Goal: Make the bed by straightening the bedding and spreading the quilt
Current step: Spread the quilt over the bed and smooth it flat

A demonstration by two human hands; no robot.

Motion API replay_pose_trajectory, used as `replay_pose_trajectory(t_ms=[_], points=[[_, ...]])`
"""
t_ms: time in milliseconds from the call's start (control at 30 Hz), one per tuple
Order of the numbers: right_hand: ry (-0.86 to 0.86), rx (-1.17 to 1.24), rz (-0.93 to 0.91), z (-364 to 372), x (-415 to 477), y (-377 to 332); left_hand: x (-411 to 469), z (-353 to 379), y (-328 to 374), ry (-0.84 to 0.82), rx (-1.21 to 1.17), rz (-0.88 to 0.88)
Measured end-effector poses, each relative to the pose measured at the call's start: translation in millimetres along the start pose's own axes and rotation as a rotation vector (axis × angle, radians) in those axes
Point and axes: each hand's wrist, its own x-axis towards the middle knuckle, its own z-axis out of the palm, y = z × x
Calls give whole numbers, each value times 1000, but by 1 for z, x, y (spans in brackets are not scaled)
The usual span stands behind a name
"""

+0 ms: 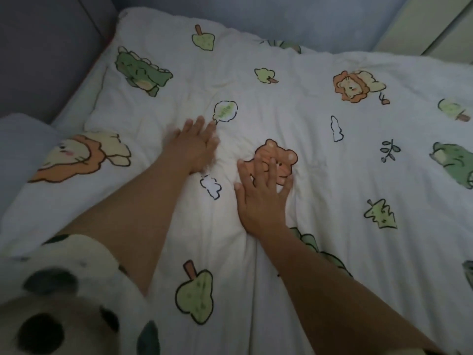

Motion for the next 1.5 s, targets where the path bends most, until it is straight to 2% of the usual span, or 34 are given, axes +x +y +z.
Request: replay_pose_trajectory(t_ms=[100,267,367,433,533,600,667,833,933,1000,1067,1200,1500], points=[[-57,-1,-10,-4,-1,3,-44,-9,19,56,-25,63],[-154,25,-41,-17,7,8,-136,-17,19,250,-50,17],[-442,109,-13,-38,-6,5,-194,-23,7,356,65,27],[-535,155,45,-64,-29,-5,-226,-29,-7,399,152,-64],[-548,210,29,-92,-67,-25,-268,-27,-31,438,156,-311],[-528,171,-31,-109,-85,-40,-292,-30,-43,414,35,-465],[-479,153,-69,-124,-96,-53,-309,-34,-45,395,-23,-536],[-403,159,-112,-144,-109,-86,-330,-45,-44,345,-169,-460],[-331,159,-168,-154,-115,-104,-339,-64,-79,428,-14,-413],[-296,145,-205,-158,-120,-113,-345,-72,-108,471,19,-483],[-300,106,-236,-158,-125,-120,-349,-65,-122,433,44,-521],[-329,14,-285,-144,-136,-133,-347,-37,-131,328,98,-441],[-387,-45,-275,-131,-144,-145,-344,-38,-128,318,173,-396]])
